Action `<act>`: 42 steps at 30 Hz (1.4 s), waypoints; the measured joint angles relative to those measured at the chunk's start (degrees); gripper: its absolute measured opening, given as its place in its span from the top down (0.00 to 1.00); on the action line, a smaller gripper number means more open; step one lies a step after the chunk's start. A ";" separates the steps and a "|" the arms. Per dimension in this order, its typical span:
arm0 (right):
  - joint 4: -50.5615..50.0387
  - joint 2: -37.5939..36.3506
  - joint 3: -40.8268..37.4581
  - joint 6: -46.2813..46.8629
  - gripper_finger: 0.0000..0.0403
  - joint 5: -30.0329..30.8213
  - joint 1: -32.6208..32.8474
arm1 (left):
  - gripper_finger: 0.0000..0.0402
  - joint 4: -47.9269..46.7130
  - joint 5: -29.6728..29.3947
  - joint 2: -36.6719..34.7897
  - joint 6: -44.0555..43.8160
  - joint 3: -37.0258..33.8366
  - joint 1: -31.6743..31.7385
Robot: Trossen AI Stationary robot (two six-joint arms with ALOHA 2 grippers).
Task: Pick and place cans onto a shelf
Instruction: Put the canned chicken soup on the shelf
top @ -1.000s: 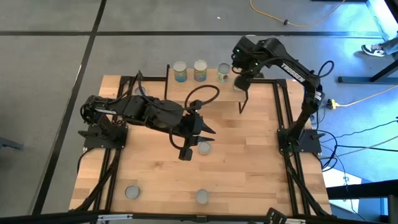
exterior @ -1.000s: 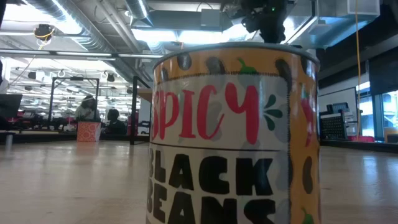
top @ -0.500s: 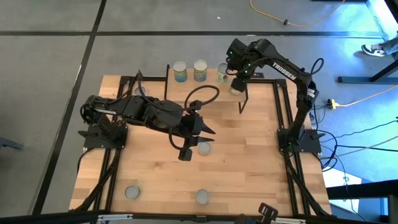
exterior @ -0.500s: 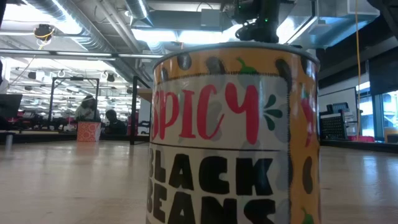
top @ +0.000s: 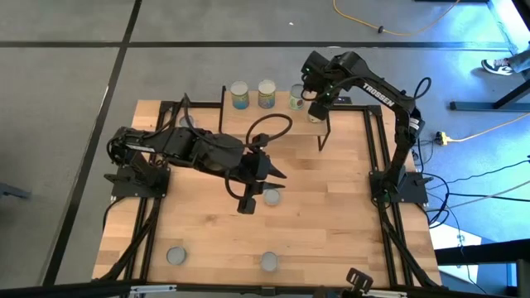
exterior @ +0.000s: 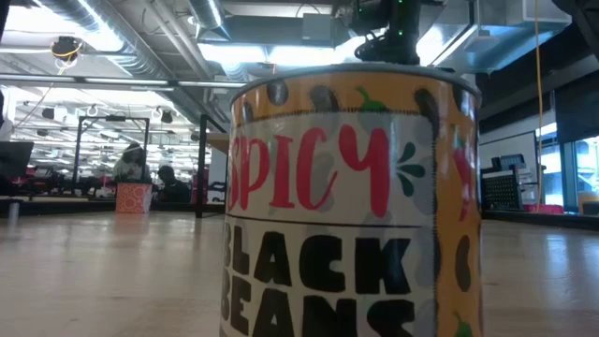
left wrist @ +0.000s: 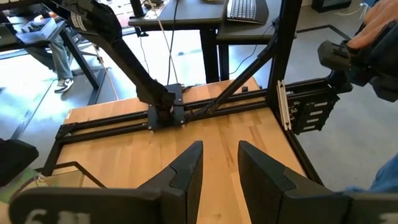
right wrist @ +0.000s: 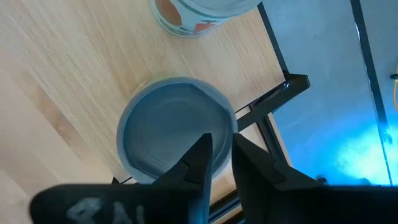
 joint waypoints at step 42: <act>-1.87 -2.85 9.04 1.85 1.00 -16.96 10.78 | 0.77 -14.75 -13.87 0.07 -19.49 -0.04 6.87</act>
